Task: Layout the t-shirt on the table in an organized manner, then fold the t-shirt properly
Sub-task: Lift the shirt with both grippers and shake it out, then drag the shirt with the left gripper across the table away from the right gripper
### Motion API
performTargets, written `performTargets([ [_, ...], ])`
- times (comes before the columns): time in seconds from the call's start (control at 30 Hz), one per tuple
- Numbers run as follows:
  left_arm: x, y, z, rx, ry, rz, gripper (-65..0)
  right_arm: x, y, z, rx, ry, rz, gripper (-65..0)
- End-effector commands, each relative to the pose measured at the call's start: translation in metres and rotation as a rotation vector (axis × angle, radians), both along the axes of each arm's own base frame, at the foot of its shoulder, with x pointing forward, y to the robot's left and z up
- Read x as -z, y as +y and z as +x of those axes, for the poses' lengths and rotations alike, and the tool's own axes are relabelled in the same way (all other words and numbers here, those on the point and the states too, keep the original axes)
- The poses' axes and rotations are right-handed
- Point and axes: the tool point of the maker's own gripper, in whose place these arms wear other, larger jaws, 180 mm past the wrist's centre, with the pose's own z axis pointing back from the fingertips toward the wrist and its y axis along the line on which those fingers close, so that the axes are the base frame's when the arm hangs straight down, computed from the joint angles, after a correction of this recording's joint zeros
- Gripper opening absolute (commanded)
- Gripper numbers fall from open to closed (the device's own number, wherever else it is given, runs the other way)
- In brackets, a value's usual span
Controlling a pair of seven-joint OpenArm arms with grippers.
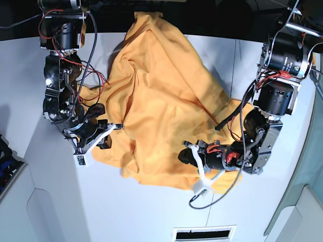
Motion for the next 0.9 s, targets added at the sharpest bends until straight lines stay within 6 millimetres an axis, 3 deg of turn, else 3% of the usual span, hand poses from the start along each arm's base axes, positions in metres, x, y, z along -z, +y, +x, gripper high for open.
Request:
performTargets([
  [0.0,-0.006,0.007,0.012,-0.035,-0.035,0.012,-65.0,-0.021,-0.003,0.024,0.008,-0.071,0.012,-65.0],
  [0.13,0.035,0.016,-0.004,-0.082,0.011,0.084,-65.0,-0.007,-0.020,0.036,0.010,-0.025,-0.039,-65.0],
  [0.3,0.058,0.044,-0.007,-0.137,0.030,0.206,-65.0,0.023,-0.060,0.019,0.039,0.066,-0.094,-65.0],
  [0.43,0.059,0.057,-0.008,-0.141,0.029,0.238,-65.0,0.048,-0.087,-0.012,0.069,0.137,-0.099,-65.0],
  [0.63,0.058,0.078,-0.007,-0.151,0.023,0.280,-65.0,0.080,-0.103,-0.065,0.076,0.235,-0.084,-65.0],
  [0.73,0.059,0.083,-0.007,-0.156,0.021,0.308,-65.0,0.085,-0.111,-0.088,0.078,0.253,-0.094,-65.0],
  [0.87,0.060,0.088,-0.005,-0.190,0.020,0.322,-65.0,0.077,-0.113,-0.114,0.071,0.250,-0.092,-65.0],
])
